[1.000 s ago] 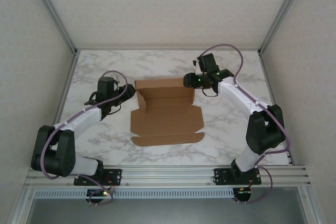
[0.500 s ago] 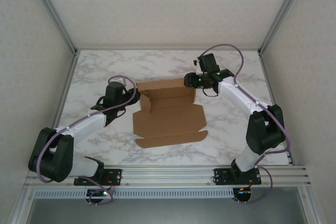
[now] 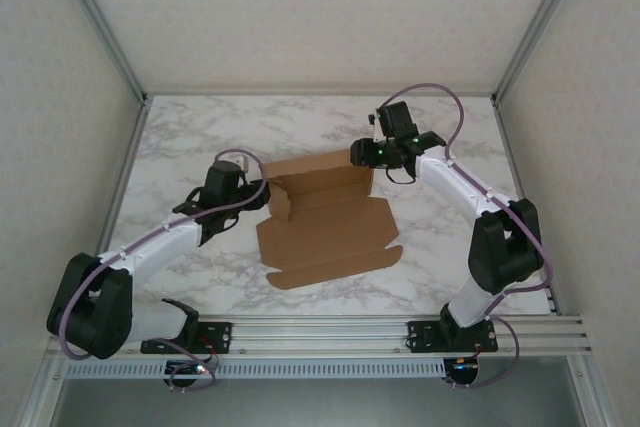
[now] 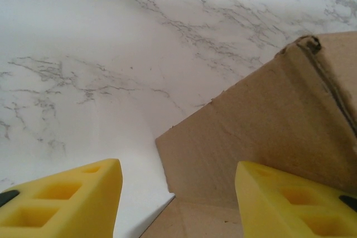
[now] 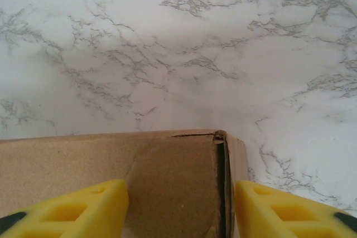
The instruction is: Fold the paper box
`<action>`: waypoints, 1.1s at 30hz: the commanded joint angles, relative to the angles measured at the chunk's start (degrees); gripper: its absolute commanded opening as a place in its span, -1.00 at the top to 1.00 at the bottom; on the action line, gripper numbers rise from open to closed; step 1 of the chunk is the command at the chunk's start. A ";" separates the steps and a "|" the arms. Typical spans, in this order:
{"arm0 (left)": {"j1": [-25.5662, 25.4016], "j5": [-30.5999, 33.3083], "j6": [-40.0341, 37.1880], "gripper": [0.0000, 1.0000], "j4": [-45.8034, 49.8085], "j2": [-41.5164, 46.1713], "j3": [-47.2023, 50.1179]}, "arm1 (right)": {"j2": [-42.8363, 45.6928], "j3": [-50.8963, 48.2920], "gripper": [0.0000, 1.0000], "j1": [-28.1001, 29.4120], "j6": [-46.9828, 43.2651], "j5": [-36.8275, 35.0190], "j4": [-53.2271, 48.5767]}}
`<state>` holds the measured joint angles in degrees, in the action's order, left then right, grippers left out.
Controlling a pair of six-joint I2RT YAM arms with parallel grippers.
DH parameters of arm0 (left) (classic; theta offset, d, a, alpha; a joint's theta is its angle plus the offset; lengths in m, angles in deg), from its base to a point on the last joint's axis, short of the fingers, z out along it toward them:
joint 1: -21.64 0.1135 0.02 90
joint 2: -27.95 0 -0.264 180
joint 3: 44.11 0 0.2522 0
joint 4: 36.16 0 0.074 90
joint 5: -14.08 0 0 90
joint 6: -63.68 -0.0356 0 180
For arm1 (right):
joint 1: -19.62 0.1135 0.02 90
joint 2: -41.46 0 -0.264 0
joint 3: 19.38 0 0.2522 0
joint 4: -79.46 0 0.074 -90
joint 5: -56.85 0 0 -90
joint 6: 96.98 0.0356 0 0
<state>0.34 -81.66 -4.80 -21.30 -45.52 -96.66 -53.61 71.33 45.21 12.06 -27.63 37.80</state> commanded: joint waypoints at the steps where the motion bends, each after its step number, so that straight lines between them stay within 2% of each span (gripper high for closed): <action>1: -2.41 -0.78 -3.50 -0.14 1.76 0.70 -1.04 | -1.93 0.83 -0.07 0.61 -0.33 0.99 -2.71; 16: -6.05 0.88 -6.36 -0.21 5.39 5.37 0.11 | -2.71 0.89 -0.07 0.42 -0.24 0.44 -2.43; 22: -6.27 3.50 -5.48 -0.23 5.61 8.51 0.81 | -1.89 -0.47 -0.07 0.19 0.48 -0.75 -1.25; 33: -6.21 6.37 -3.16 -0.27 1.04 3.51 -1.70 | 2.55 -7.67 -0.03 -3.23 9.21 -4.58 5.69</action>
<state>-5.28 -77.41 -8.91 -17.41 -40.74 -96.24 -51.99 66.96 43.42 17.11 -29.05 44.84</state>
